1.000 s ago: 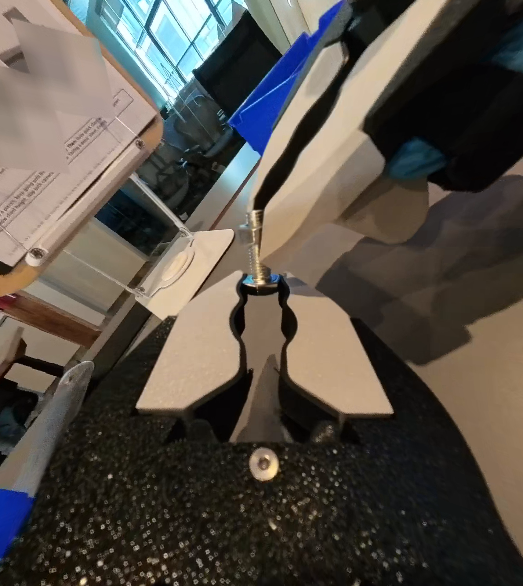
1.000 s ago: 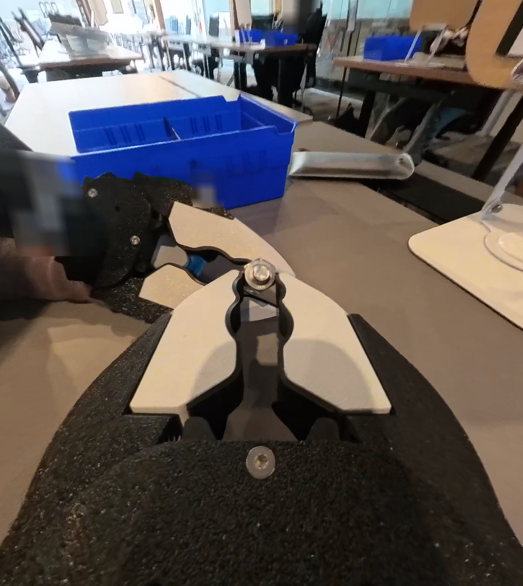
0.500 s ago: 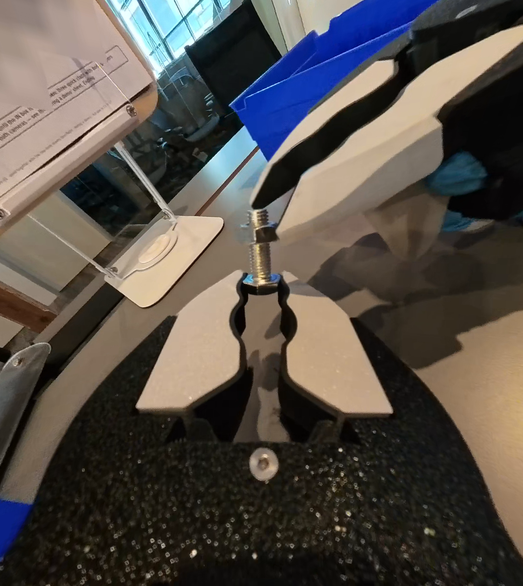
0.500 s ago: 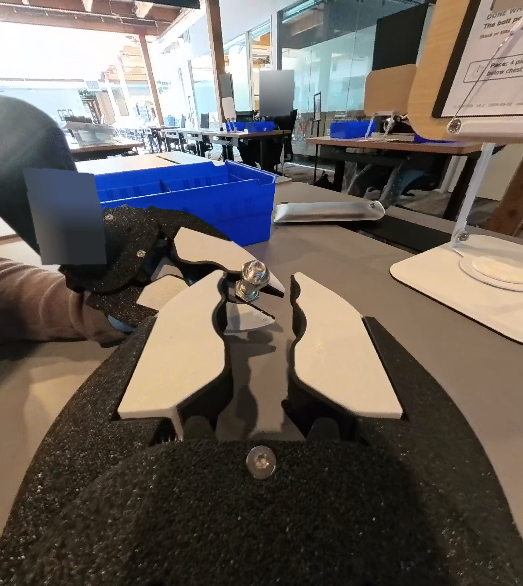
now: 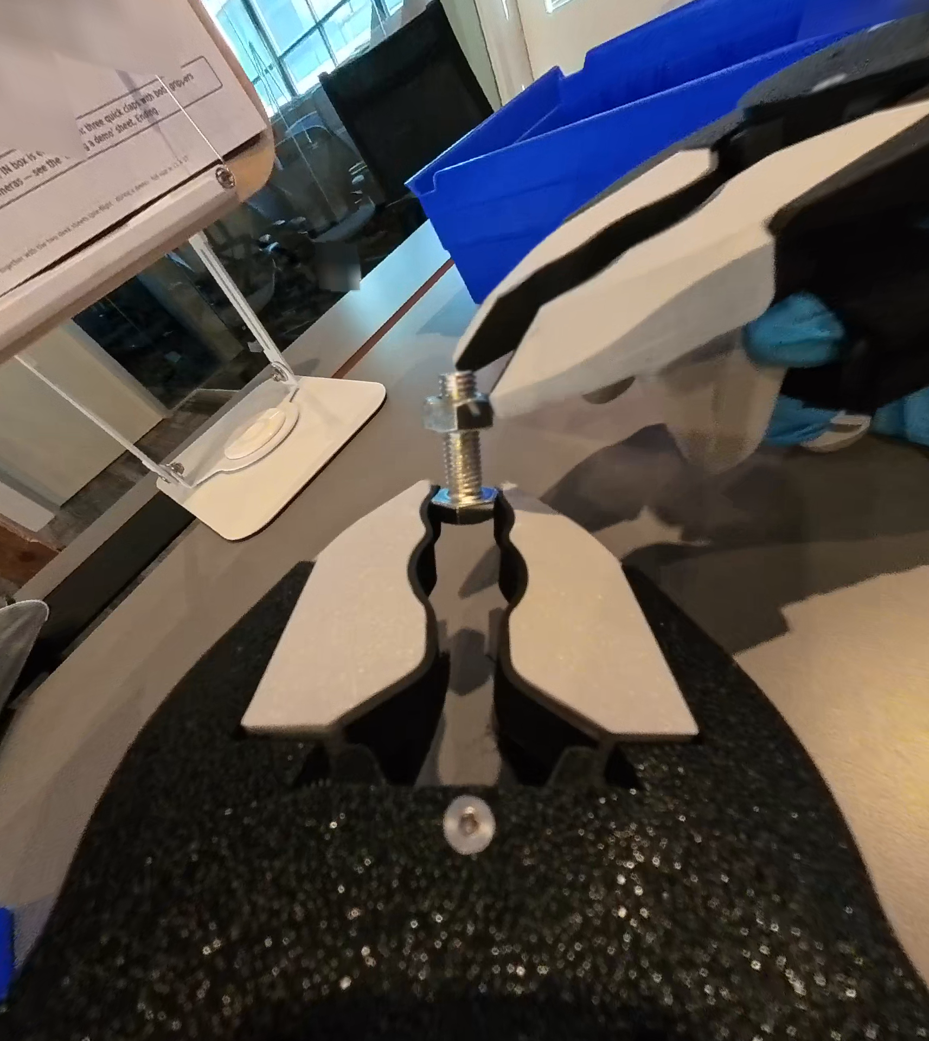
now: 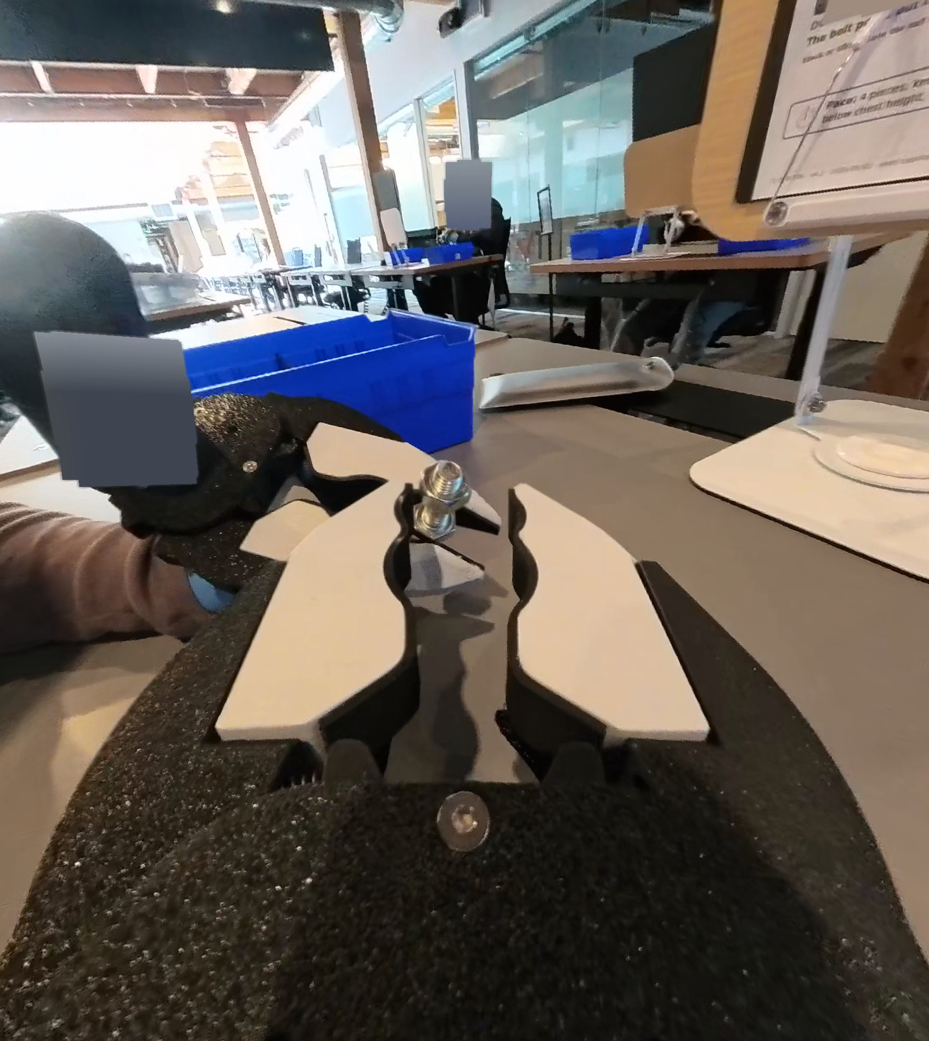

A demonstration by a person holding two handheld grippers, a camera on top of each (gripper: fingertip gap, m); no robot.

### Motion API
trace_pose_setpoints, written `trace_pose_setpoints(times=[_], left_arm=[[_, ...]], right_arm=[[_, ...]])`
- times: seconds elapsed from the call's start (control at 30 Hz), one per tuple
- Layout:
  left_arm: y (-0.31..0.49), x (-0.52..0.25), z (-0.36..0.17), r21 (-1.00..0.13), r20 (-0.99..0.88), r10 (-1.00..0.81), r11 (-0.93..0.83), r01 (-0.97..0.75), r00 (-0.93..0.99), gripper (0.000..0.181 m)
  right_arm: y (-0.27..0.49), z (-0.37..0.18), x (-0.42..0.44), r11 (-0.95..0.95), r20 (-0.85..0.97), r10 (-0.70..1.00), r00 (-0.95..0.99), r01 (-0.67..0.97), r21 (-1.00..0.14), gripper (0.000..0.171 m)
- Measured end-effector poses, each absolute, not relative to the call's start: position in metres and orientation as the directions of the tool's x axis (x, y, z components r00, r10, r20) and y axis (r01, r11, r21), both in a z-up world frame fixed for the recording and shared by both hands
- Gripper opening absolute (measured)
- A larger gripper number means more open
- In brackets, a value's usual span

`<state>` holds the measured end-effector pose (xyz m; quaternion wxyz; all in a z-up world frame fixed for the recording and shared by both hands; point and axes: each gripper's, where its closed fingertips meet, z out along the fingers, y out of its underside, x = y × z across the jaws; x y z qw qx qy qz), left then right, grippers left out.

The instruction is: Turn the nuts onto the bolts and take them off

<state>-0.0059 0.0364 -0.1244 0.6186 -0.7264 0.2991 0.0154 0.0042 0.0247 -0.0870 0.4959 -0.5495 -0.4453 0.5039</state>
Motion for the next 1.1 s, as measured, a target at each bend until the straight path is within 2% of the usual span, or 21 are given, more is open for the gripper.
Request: trace_pose_setpoints(times=[0.17, 0.37, 0.5, 0.67, 0.77, 0.83, 1.0, 1.1], left_arm=[[0.036, -0.008, -0.124, -0.896, -0.38, -0.413, -0.057, -0.439, 0.828, 0.018], [0.037, -0.007, -0.123, -0.891, -0.395, -0.41, -0.046, -0.451, 0.822, 0.018], [0.037, -0.01, -0.123, -0.9, -0.375, -0.407, -0.054, -0.432, 0.833, 0.018], [0.038, -0.007, -0.125, -0.893, -0.384, -0.417, -0.059, -0.446, 0.824, 0.018], [0.037, -0.009, -0.123, -0.894, -0.388, -0.407, -0.052, -0.445, 0.827, 0.018], [0.037, -0.011, -0.123, -0.902, -0.369, -0.408, -0.059, -0.427, 0.835, 0.018], [0.038, -0.008, -0.126, -0.899, -0.368, -0.42, -0.069, -0.433, 0.83, 0.018], [0.037, -0.007, -0.125, -0.892, -0.387, -0.417, -0.058, -0.448, 0.823, 0.018]], right_arm=[[0.036, -0.09, 0.011, -0.113, -0.113, 0.979, 0.17, -0.006, -0.994, 0.025], [0.028, -0.087, 0.005, -0.139, -0.141, 0.984, 0.111, -0.026, -0.99, 0.031], [0.04, -0.088, 0.015, -0.132, -0.136, 0.971, 0.197, -0.034, -0.991, 0.026], [0.027, -0.085, 0.005, -0.158, -0.162, 0.982, 0.097, -0.048, -0.986, 0.032], [0.03, -0.092, 0.002, -0.114, -0.112, 0.982, 0.155, 0.006, -0.993, 0.03], [0.037, -0.091, 0.01, -0.119, -0.119, 0.972, 0.2, -0.013, -0.993, 0.025], [0.029, -0.083, 0.007, -0.157, -0.163, 0.981, 0.107, -0.064, -0.986, 0.032], [0.025, -0.091, -0.001, -0.112, -0.111, 0.987, 0.119, 0.001, -0.994, 0.03]])
